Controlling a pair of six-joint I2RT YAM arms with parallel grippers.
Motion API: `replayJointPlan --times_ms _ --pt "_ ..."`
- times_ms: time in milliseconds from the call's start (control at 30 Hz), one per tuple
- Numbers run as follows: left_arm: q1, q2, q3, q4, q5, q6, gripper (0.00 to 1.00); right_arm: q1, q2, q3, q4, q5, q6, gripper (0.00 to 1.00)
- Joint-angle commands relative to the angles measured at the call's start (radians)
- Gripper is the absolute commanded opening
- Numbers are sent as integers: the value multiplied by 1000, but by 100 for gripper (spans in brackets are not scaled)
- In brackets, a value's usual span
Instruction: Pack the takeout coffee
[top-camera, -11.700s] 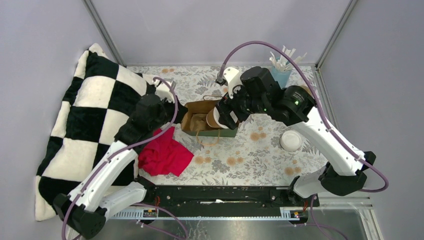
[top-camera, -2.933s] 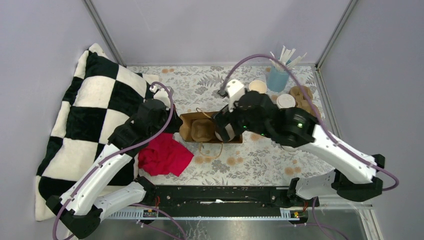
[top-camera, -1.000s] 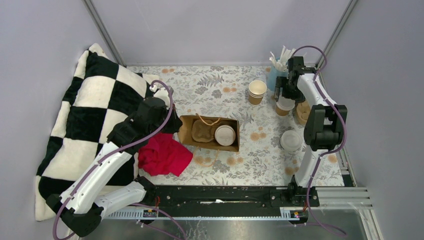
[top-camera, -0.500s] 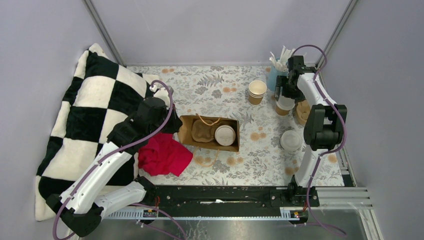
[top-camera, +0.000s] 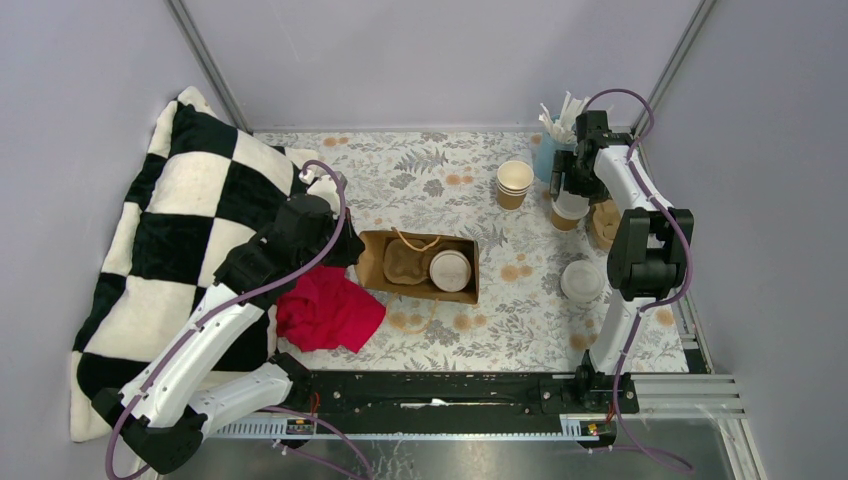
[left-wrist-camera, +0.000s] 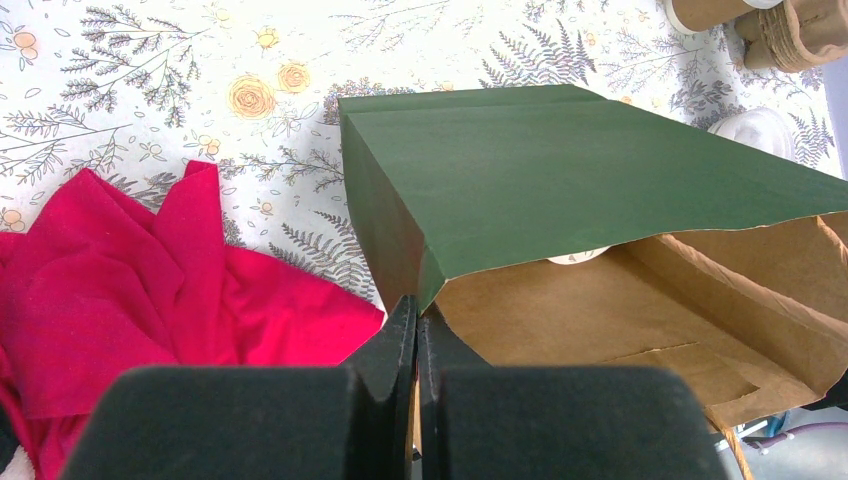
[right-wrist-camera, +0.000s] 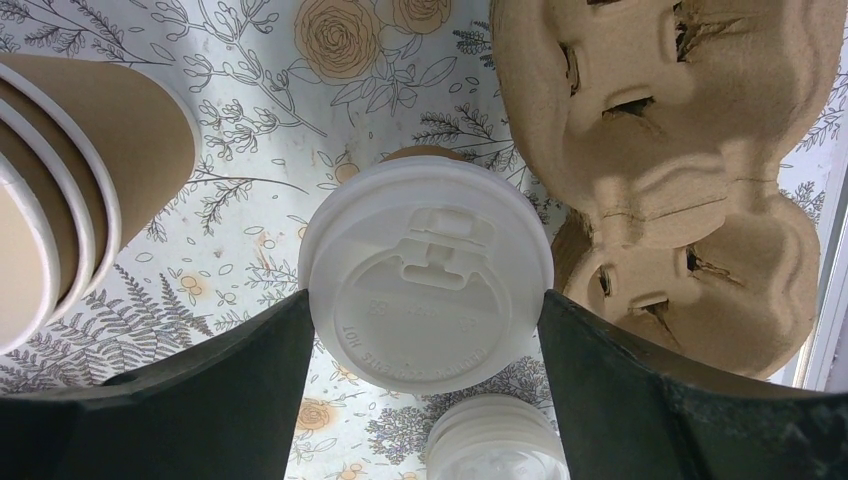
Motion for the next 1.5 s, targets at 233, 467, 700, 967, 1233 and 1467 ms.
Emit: replayJointPlan --times_ms 233,467,700,967,1233,1467 --pt "-2 -9 35 -2 -13 6 0 -1 -17 12 -2 24 10 81" --pt "-2 -1 44 -3 -2 14 0 -1 -163 -33 -25 -2 52 75" --pt "-2 2 59 -5 7 33 0 3 -399 -137 -66 -189 69 70" --pt "-2 10 59 -3 26 38 0 284 -598 33 -149 -402 44 68" --pt "-2 17 69 -3 10 51 0 573 -527 424 -166 -595 35 64" --pt "-2 44 107 -5 -3 70 0 746 -434 596 -190 -673 39 62"
